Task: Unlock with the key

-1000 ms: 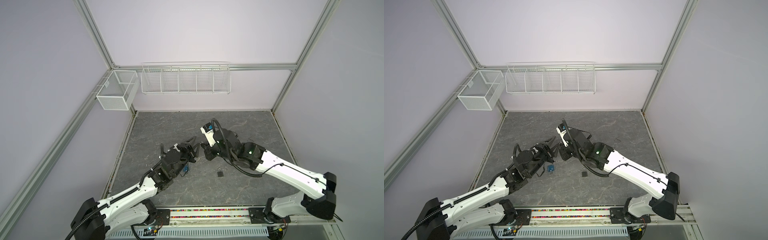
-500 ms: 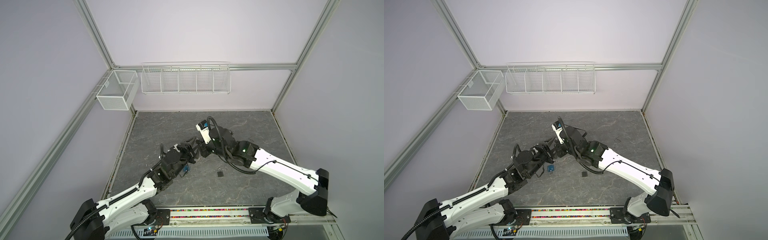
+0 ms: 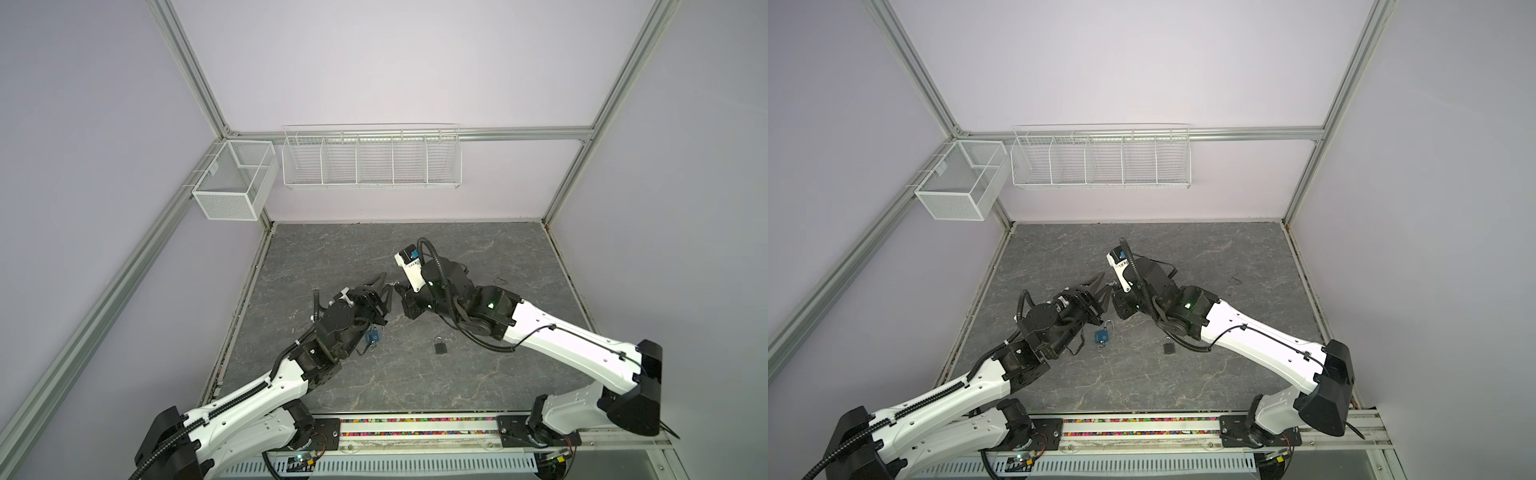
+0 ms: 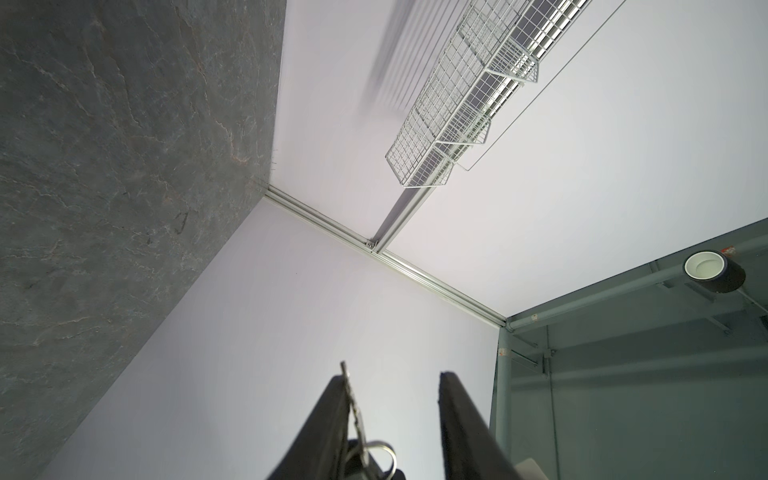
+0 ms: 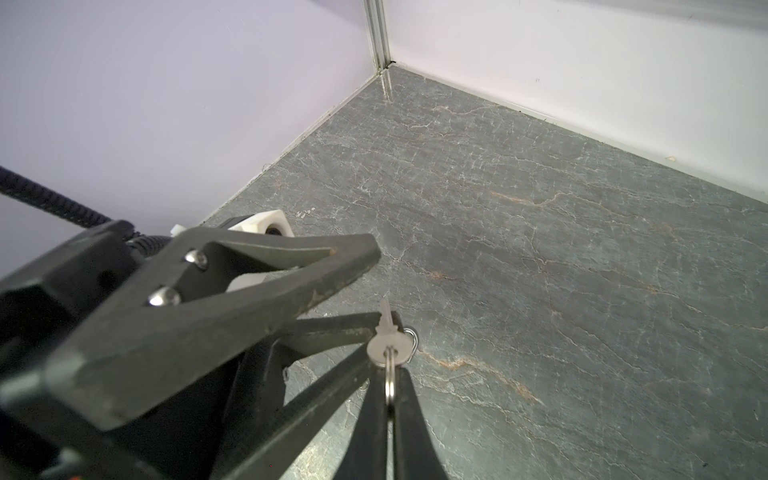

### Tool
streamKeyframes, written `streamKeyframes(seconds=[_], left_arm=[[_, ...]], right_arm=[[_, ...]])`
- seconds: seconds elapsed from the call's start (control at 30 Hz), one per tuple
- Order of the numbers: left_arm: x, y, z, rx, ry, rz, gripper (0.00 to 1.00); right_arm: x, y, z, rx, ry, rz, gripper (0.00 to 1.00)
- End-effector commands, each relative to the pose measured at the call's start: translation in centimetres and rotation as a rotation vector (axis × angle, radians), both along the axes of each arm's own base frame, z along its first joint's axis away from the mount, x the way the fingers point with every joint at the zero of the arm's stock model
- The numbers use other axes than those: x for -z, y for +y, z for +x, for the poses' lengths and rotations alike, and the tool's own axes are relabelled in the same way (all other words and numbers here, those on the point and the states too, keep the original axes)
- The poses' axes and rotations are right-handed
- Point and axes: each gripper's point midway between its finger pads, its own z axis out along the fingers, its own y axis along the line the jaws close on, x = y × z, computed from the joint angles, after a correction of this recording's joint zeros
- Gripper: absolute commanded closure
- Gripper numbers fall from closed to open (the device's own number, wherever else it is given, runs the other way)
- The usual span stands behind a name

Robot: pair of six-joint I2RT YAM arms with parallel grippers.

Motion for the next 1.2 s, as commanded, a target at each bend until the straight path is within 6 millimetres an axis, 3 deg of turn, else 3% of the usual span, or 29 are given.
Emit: streamKeyframes(seconds=[0.0,1.17], left_arm=[[0.7,0.5,0.1,-0.029,0.044,-0.051,0.66],[-0.5,0.0,0.2,-0.013,0.008,-0.035,0.83]], right_arm=[[-1.2,-0.6,-0.5,-0.006,-0.008,0.04,0.93],[0.4,0.1,-1.0,-0.064,0.021,-0.002,0.94]])
